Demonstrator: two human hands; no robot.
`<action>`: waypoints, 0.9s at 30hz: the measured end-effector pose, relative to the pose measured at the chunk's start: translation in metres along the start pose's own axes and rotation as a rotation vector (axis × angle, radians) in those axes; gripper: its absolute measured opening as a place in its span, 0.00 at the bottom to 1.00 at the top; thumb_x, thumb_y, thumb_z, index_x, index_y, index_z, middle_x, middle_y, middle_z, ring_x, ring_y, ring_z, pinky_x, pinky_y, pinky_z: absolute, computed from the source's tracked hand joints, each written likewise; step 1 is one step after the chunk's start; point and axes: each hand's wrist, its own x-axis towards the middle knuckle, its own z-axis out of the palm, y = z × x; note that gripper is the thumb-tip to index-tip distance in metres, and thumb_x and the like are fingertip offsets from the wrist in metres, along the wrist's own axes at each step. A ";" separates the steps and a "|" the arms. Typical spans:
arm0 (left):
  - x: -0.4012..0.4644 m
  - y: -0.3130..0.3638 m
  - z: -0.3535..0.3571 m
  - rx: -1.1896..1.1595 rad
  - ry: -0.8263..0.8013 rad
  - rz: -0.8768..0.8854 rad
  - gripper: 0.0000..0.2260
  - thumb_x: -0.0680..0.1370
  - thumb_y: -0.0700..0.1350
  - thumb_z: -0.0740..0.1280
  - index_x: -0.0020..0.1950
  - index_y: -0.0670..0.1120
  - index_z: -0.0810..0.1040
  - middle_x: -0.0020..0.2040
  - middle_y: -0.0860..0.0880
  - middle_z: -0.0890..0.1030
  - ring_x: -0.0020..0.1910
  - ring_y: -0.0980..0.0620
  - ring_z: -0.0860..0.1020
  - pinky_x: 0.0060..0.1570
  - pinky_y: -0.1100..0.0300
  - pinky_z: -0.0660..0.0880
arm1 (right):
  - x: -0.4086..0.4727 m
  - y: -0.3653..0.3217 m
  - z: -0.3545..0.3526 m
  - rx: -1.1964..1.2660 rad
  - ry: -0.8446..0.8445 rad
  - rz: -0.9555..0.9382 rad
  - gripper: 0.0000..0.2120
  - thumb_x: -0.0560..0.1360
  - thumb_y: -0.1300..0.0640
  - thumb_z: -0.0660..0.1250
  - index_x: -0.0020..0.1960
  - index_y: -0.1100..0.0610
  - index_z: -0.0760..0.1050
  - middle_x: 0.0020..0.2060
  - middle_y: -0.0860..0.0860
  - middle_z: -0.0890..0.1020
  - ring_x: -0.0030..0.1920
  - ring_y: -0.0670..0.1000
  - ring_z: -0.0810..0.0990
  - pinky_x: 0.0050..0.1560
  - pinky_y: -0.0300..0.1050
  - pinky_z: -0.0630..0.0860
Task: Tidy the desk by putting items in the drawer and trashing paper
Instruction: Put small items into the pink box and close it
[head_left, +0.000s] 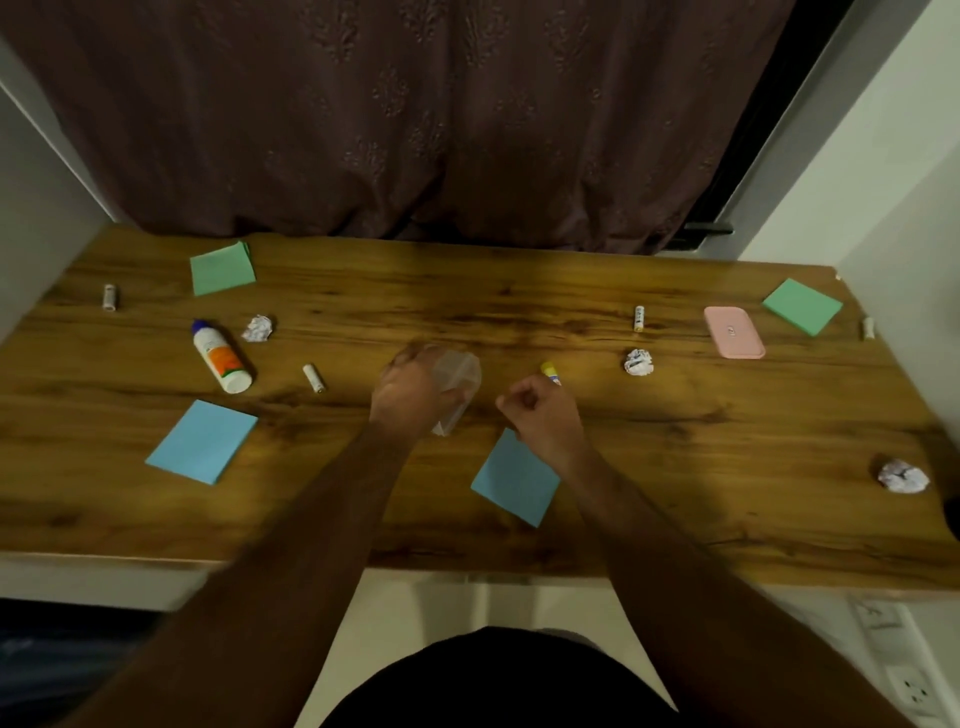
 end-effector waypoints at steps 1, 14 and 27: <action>0.001 -0.002 0.002 -0.012 0.001 -0.007 0.34 0.69 0.59 0.73 0.72 0.52 0.68 0.71 0.48 0.69 0.67 0.44 0.70 0.65 0.47 0.70 | 0.000 0.001 0.000 -0.009 -0.004 0.002 0.13 0.74 0.51 0.71 0.55 0.56 0.77 0.42 0.46 0.79 0.47 0.50 0.82 0.50 0.57 0.81; -0.017 0.032 0.011 -0.891 0.084 -0.214 0.17 0.76 0.51 0.69 0.64 0.49 0.76 0.57 0.52 0.79 0.54 0.50 0.78 0.49 0.50 0.80 | 0.001 -0.006 -0.013 0.194 0.012 0.116 0.25 0.75 0.49 0.70 0.69 0.55 0.69 0.54 0.51 0.81 0.52 0.50 0.81 0.52 0.55 0.82; -0.022 0.007 0.024 -0.876 0.091 -0.253 0.16 0.83 0.51 0.55 0.64 0.45 0.74 0.55 0.44 0.78 0.51 0.47 0.77 0.45 0.54 0.74 | -0.004 -0.025 0.007 0.277 -0.242 0.118 0.18 0.79 0.57 0.65 0.69 0.54 0.71 0.60 0.50 0.79 0.59 0.52 0.79 0.52 0.50 0.81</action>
